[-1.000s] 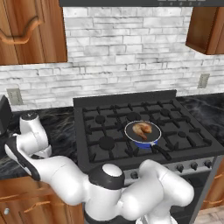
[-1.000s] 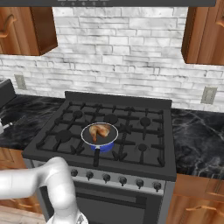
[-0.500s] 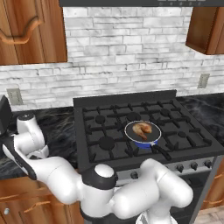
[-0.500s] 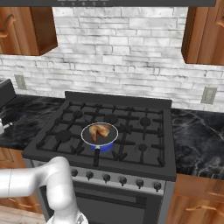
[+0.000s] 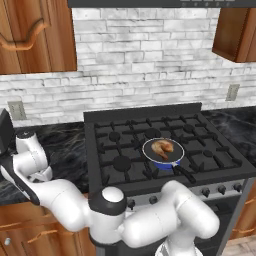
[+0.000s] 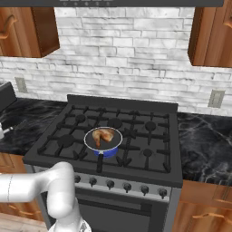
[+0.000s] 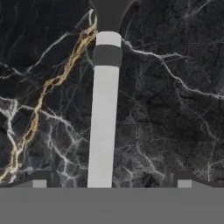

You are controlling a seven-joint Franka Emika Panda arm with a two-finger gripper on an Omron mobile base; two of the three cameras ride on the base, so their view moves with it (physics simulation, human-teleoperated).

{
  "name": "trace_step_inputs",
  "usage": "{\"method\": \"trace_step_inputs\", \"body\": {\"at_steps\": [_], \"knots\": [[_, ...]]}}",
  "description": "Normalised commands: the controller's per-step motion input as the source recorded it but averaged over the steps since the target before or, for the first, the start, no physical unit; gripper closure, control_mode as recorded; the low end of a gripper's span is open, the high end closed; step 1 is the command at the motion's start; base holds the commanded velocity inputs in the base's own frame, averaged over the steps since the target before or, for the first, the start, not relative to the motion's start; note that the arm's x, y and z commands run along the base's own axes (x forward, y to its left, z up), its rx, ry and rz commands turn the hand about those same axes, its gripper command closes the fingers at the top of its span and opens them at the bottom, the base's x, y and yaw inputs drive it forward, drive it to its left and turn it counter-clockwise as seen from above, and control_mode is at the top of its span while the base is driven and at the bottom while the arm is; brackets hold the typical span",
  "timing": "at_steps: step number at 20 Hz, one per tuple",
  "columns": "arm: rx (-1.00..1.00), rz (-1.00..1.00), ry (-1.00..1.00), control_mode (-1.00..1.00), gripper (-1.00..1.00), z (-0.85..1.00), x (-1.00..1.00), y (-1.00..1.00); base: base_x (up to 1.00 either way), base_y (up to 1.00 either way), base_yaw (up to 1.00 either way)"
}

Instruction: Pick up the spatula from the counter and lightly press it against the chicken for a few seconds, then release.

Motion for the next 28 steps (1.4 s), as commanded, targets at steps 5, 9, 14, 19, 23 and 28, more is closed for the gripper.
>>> {"method": "trace_step_inputs", "body": {"at_steps": [5,9,14,19,23,28], "knots": [[-0.01,-0.02,0.02,-1.0,-1.0,-0.14,0.09,0.09,0.0,0.0,0.0],[-0.01,-0.02,0.03,-1.0,-1.0,-0.16,0.1,0.09,0.0,0.0,0.0],[-0.01,-0.02,0.03,-1.0,1.0,-0.17,0.11,0.11,0.0,0.0,0.0],[-0.02,-0.02,0.01,-1.0,1.0,-0.03,0.01,0.0,0.0,0.0,0.0],[-0.03,0.0,0.0,-1.0,1.0,0.0,0.0,-0.33,0.0,0.0,0.0],[-0.04,0.0,0.0,-1.0,1.0,0.0,0.0,-0.51,0.0,0.0,0.0]]}}
